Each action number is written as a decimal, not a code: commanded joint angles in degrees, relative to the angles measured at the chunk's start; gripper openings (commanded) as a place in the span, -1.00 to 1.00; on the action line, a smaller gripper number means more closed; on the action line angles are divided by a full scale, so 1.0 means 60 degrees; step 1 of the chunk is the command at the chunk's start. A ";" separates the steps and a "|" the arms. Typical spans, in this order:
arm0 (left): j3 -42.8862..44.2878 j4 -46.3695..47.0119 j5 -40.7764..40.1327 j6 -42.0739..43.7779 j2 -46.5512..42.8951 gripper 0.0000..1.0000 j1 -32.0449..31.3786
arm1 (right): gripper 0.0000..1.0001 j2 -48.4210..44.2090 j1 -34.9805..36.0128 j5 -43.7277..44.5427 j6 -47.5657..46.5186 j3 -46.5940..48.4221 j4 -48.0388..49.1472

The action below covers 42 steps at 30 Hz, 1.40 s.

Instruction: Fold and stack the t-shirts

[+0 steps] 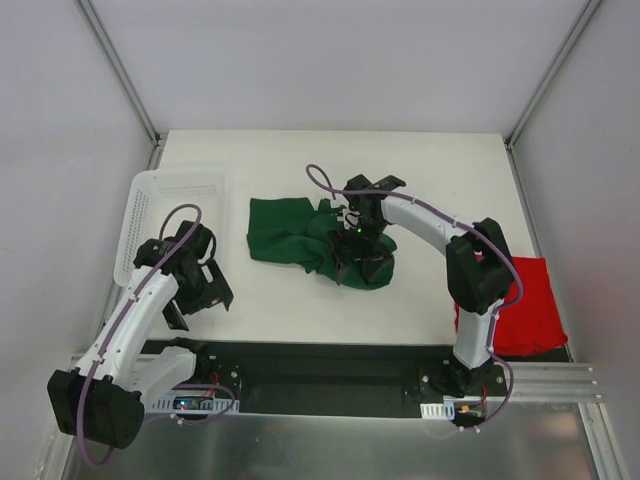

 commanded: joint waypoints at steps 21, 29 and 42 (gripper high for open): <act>0.4723 0.2447 0.2208 0.1038 0.6911 0.99 0.2785 | 0.92 -0.0909 0.0086 -0.0007 -0.0312 -0.0855 0.0004; 0.6571 0.2387 0.0921 0.1608 0.8510 0.98 0.2830 | 0.92 -0.0924 0.0086 -0.0080 -0.0356 -0.1031 0.0092; 0.7097 0.3574 0.0172 0.2239 0.9167 0.99 0.3254 | 0.92 -0.0733 0.0086 -0.0461 -0.0312 -0.0870 0.0063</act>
